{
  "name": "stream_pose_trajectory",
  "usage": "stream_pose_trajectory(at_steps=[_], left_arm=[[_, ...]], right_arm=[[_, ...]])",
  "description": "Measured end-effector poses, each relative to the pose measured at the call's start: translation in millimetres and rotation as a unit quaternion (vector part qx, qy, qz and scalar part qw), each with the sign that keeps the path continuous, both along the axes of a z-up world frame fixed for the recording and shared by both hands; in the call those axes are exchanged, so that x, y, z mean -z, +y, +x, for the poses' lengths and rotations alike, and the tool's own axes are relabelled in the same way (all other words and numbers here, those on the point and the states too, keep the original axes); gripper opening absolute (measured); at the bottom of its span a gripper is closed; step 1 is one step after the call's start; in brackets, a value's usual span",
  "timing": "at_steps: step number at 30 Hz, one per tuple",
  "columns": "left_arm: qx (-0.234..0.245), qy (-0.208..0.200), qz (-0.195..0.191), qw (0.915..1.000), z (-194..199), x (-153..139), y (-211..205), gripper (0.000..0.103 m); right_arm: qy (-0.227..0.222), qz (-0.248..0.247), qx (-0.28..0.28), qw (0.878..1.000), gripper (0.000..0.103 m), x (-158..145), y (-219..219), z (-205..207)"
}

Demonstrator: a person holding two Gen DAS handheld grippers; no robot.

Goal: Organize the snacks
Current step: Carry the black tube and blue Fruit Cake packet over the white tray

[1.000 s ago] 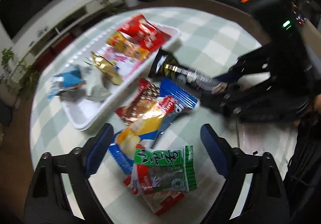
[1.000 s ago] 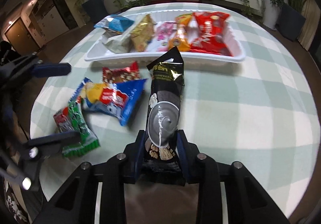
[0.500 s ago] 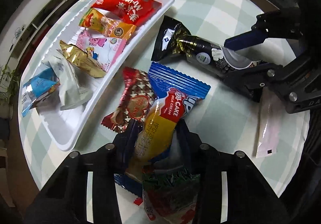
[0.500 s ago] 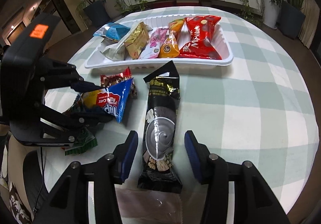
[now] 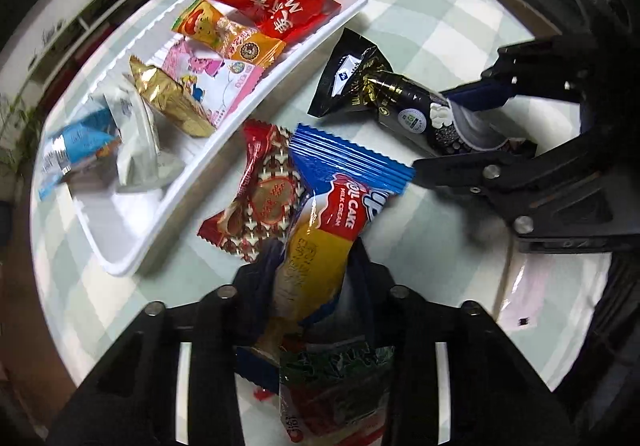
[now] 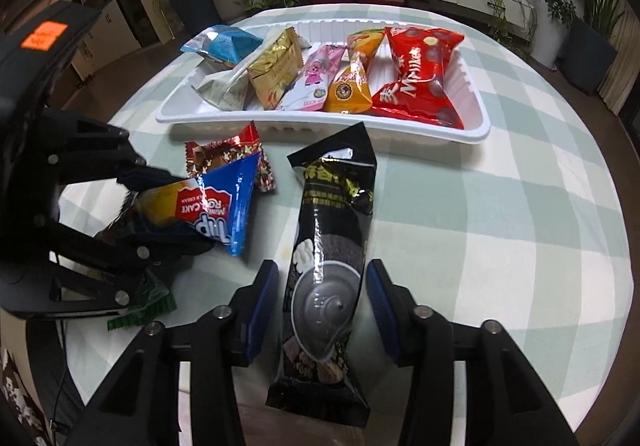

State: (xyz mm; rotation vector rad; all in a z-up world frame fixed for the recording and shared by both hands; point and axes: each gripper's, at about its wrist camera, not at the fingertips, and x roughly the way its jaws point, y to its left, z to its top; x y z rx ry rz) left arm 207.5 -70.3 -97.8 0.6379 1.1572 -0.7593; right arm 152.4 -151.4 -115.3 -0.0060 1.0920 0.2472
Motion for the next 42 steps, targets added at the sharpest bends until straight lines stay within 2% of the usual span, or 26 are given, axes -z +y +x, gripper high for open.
stream_pose_trajectory(at_steps=[2,7,12,16,30,35,38,40,42], left_arm=[[-0.012,0.001,-0.010,0.9999,-1.6,-1.1,2.2,0.025],[-0.046,0.002,-0.041,0.9981,-4.3,-8.0,9.3,0.023],[-0.069,0.008,-0.089,0.9936,-6.7,-26.3,21.8,0.023],[-0.096,0.019,-0.142,0.9850,-9.2,-39.8,35.7,0.023],[-0.156,0.024,-0.222,0.9621,-11.6,-51.0,59.3,0.022],[-0.174,0.040,-0.268,0.9467,-4.4,-62.7,73.2,0.022],[-0.188,0.060,-0.307,0.9311,1.2,-73.4,85.4,0.022],[-0.198,0.058,-0.326,0.9226,8.1,-84.9,93.0,0.022],[-0.207,0.051,-0.333,0.9186,18.2,-94.8,97.7,0.022]], right_arm=[[0.002,0.001,0.000,1.000,0.034,-0.3,-0.2,0.2],[0.001,0.013,0.008,1.000,0.027,-0.6,-5.2,0.7],[-0.008,0.048,0.025,0.999,0.026,-8.7,-14.6,-2.7],[-0.026,0.078,0.043,0.996,0.026,-22.6,-24.6,-6.6],[-0.029,0.145,0.077,0.986,0.024,-28.8,-52.9,-7.4],[-0.035,0.167,0.091,0.981,0.024,-32.5,-67.9,-7.9],[-0.039,0.173,0.099,0.979,0.024,-37.2,-78.4,-5.1],[-0.043,0.179,0.105,0.977,0.024,-41.8,-85.1,-1.5],[-0.049,0.183,0.108,0.976,0.024,-50.5,-91.6,6.3]])
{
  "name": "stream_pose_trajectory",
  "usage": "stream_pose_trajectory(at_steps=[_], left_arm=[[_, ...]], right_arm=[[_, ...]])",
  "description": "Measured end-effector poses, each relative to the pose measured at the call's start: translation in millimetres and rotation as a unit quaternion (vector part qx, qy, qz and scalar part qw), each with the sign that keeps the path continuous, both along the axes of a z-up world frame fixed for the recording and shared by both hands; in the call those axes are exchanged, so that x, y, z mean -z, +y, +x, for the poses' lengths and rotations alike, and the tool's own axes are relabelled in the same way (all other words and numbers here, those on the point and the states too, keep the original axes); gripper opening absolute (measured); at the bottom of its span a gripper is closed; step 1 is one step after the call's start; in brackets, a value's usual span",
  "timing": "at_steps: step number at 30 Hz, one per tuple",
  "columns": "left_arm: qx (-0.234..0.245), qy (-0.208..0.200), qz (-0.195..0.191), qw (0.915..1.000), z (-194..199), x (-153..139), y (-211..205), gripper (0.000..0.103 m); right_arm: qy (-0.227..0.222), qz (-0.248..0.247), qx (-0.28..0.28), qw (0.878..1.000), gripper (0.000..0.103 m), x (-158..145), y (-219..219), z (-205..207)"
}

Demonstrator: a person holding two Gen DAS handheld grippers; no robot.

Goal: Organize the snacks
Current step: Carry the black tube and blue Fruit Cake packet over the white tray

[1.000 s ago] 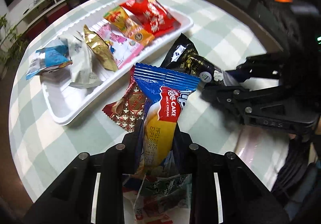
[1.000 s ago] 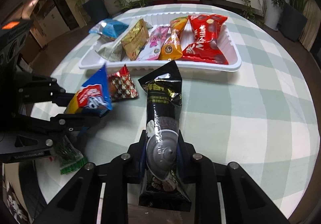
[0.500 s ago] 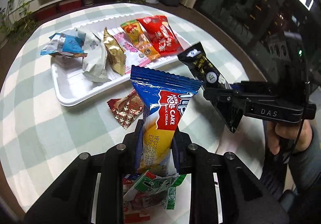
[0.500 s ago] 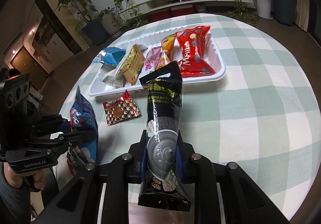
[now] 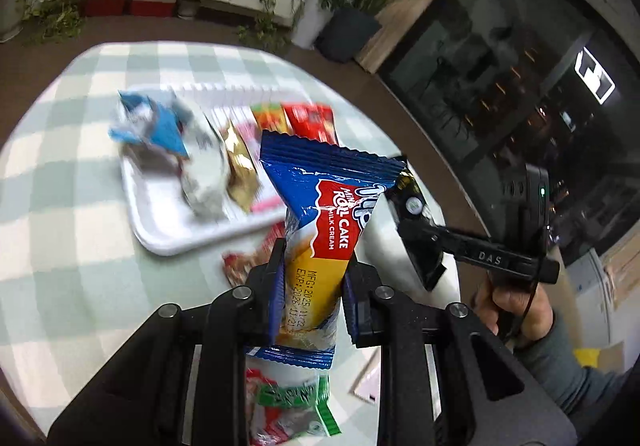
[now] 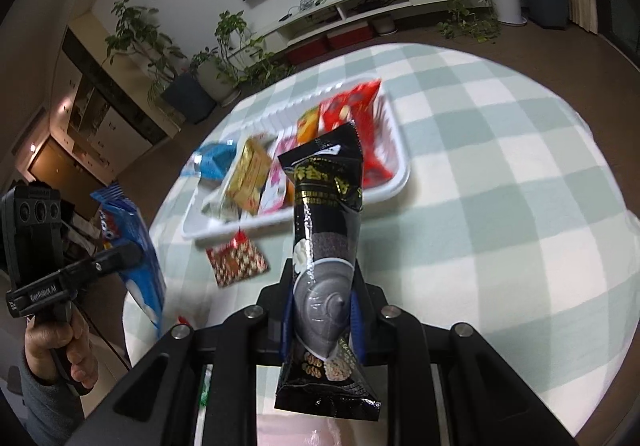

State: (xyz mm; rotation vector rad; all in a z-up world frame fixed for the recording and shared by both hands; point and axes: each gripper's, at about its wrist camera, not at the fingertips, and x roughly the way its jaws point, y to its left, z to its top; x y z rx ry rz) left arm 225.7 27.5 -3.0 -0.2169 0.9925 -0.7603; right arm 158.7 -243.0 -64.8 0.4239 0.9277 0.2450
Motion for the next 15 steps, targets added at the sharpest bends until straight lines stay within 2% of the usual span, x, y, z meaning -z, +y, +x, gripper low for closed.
stream_pose_trajectory(at_steps=[5,9,15], left_arm=[[-0.035,0.015,-0.018,0.9991,41.2,-13.7,13.4,0.022],[-0.060,0.039,-0.019,0.9973,81.4,-13.0,17.3,0.022],[-0.084,0.061,0.020,0.9944,128.1,0.7,5.7,0.022]], right_arm=[[-0.024,0.003,-0.013,1.000,0.024,-32.5,3.8,31.6],[-0.038,-0.003,-0.043,0.998,0.024,-53.3,29.3,71.8],[-0.011,-0.020,-0.076,0.997,0.024,-37.9,71.7,127.7]])
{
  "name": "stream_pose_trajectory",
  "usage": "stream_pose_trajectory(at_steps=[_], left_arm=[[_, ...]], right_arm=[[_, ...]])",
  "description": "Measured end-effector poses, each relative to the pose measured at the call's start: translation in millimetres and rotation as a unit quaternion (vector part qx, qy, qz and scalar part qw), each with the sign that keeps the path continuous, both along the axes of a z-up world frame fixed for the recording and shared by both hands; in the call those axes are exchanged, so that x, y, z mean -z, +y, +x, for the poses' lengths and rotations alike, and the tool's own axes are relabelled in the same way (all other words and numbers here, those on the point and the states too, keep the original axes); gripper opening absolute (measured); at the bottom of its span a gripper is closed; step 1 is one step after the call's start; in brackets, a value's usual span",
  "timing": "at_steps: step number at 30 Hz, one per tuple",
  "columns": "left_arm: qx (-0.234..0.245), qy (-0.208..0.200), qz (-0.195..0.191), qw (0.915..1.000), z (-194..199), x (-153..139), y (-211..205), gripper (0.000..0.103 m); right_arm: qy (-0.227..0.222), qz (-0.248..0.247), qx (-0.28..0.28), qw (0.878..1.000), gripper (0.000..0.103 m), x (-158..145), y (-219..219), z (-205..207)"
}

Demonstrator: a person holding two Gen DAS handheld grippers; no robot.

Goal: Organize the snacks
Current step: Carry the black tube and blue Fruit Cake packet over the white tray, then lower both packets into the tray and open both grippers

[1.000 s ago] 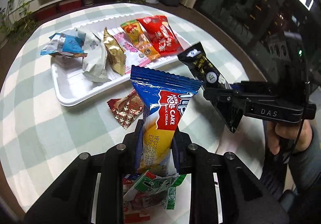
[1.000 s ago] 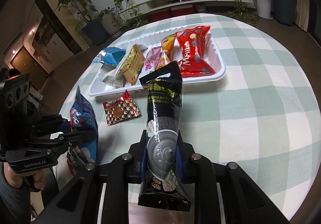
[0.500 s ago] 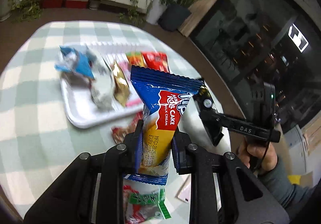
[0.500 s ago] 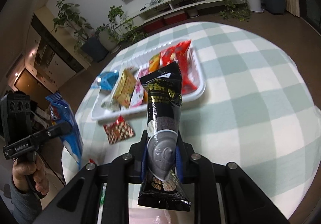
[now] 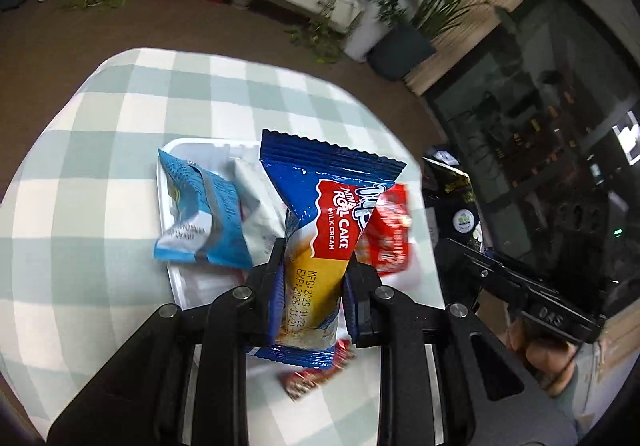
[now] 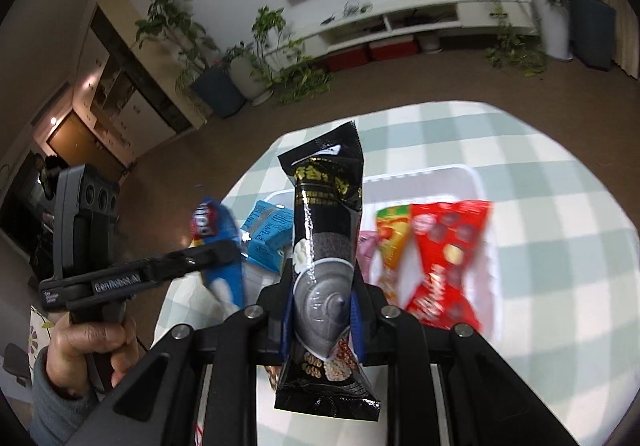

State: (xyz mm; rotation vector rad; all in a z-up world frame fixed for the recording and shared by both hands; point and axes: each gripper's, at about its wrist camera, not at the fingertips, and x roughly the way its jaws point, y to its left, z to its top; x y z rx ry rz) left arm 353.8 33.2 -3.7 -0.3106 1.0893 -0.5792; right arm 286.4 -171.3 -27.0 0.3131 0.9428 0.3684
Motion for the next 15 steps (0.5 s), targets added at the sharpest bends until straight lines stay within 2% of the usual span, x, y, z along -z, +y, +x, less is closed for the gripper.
stream_pose_trajectory(at_steps=[4,9,15], left_arm=[[-0.009,0.018,0.022,0.9996,18.5,19.6,-8.6,0.022],[-0.018,0.030,0.037,0.9987,22.8,42.3,-14.8,0.022],[-0.030,0.022,0.053,0.9979,24.2,58.9,-19.3,0.022]], right_arm=[[0.020,-0.024,-0.004,0.999,0.024,21.6,14.2,22.4],[0.043,-0.039,-0.001,0.998,0.024,50.5,18.5,38.1],[0.056,-0.048,-0.003,0.997,0.024,71.0,26.7,45.2]])
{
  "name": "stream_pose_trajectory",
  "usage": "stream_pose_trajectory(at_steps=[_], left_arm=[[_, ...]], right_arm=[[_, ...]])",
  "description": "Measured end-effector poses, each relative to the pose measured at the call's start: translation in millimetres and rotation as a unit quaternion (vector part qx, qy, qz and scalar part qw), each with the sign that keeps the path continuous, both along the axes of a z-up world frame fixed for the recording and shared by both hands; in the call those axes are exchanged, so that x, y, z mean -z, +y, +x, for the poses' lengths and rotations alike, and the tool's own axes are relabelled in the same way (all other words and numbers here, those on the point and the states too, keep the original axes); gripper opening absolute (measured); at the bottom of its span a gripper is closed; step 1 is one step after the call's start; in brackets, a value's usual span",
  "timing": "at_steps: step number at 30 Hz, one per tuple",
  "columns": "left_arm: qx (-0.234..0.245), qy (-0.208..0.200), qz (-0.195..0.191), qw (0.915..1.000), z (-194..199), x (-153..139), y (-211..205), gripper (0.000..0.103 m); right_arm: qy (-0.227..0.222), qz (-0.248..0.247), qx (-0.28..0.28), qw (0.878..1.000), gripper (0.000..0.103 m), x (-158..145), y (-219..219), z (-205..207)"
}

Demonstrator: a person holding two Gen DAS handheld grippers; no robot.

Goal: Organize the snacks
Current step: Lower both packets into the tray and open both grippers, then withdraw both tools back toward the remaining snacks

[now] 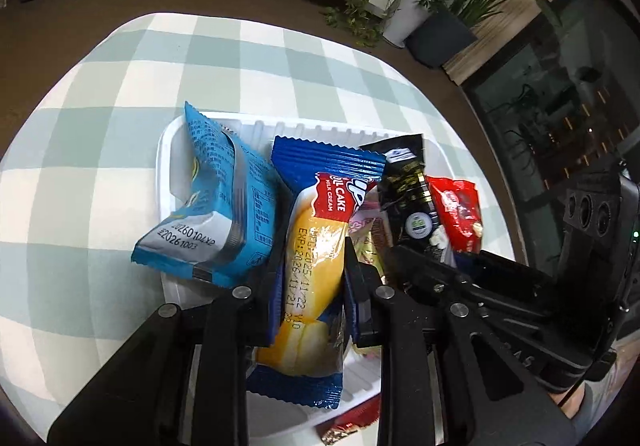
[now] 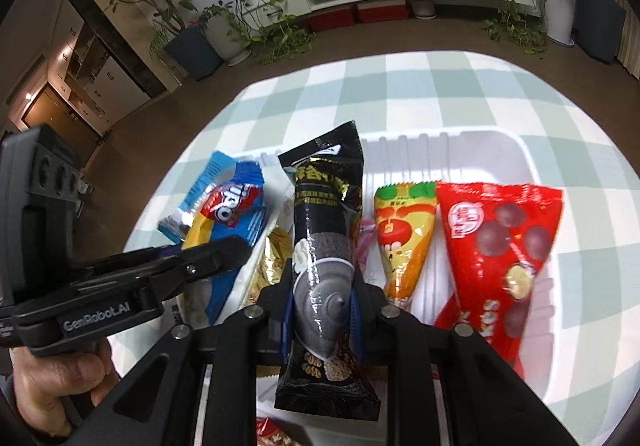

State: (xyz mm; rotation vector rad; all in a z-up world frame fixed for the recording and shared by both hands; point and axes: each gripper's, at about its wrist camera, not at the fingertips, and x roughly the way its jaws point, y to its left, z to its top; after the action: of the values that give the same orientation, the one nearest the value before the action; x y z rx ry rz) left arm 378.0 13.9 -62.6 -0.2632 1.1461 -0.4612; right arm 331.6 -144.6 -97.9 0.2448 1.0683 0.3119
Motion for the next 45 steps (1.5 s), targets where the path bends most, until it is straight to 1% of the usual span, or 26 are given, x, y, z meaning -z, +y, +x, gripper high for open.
stream_pose_trajectory(at_steps=[4,7,9,14,15,18,22,26,28,32,33,34,35,36,38,40,41,43,45], left_arm=[[-0.003,-0.007,0.007,0.9999,2.4,3.9,-3.0,0.023],[-0.005,-0.012,0.009,0.9999,1.5,6.0,-5.0,0.023],[-0.008,-0.015,0.011,0.9998,-1.6,4.0,-5.4,0.024],[-0.006,-0.023,0.021,0.9995,-5.7,-1.2,-6.0,0.025],[-0.007,-0.023,0.021,0.9995,-6.5,-1.7,-5.8,0.027],[-0.006,-0.028,0.026,0.9992,-9.2,-4.1,-7.2,0.029],[-0.003,-0.035,0.030,0.9990,-13.3,-8.3,-9.2,0.037],[-0.003,-0.040,0.030,0.9987,-17.2,-12.2,-10.1,0.042],[-0.006,-0.045,0.031,0.9985,-19.6,-15.4,-9.1,0.050],[-0.013,-0.054,0.031,0.9980,-27.3,-24.1,-4.7,0.054],[-0.013,-0.057,0.030,0.9978,-30.3,-27.0,-3.7,0.055],[-0.012,-0.062,0.030,0.9976,-34.8,-30.8,-2.6,0.058],[-0.011,-0.066,0.029,0.9973,-38.9,-34.0,-1.0,0.060],[-0.009,-0.071,0.028,0.9970,-45.6,-38.4,1.4,0.062],[-0.007,-0.079,0.022,0.9966,-56.9,-45.2,5.8,0.067],[0.006,-0.091,0.013,0.9958,-75.0,-54.6,9.8,0.081],[0.011,-0.095,0.014,0.9953,-81.2,-57.0,10.8,0.084],[0.022,-0.104,0.014,0.9942,-102.0,-62.7,14.2,0.094],[0.039,-0.110,0.008,0.9931,-122.5,-65.9,16.9,0.098]], right_arm=[[-0.003,-0.001,0.006,1.000,0.024,3.3,1.7,2.4],[-0.002,-0.013,0.001,1.000,0.026,4.1,4.7,3.7],[0.000,-0.018,0.004,1.000,0.028,5.6,4.4,3.9],[-0.001,-0.016,0.009,1.000,0.028,5.7,0.7,3.0],[-0.003,-0.017,0.008,1.000,0.028,4.5,0.3,2.2],[-0.010,-0.018,0.012,1.000,0.029,0.1,-2.0,0.0],[-0.011,-0.019,0.013,1.000,0.029,-3.6,-5.3,-4.9],[-0.015,-0.020,0.020,0.999,0.034,-8.0,-9.1,-8.8],[-0.021,-0.021,0.021,0.999,0.035,-12.8,-10.7,-12.0],[-0.037,-0.023,0.024,0.999,0.042,-26.9,-14.7,-22.2],[-0.040,-0.022,0.024,0.999,0.042,-30.3,-15.6,-25.5],[-0.044,-0.022,0.025,0.998,0.046,-34.4,-16.9,-29.7],[-0.049,-0.021,0.026,0.998,0.053,-39.3,-18.7,-35.2],[-0.054,-0.017,0.028,0.998,0.057,-44.5,-21.2,-41.6],[-0.068,-0.002,0.035,0.997,0.072,-57.1,-29.5,-60.1],[-0.081,0.012,0.041,0.996,0.081,-67.0,-37.5,-77.9],[-0.085,0.018,0.044,0.995,0.085,-70.7,-40.7,-86.1],[-0.090,0.036,0.049,0.994,0.086,-76.7,-47.5,-105.5],[-0.094,0.058,0.050,0.993,0.087,-80.4,-54.0,-130.1]])
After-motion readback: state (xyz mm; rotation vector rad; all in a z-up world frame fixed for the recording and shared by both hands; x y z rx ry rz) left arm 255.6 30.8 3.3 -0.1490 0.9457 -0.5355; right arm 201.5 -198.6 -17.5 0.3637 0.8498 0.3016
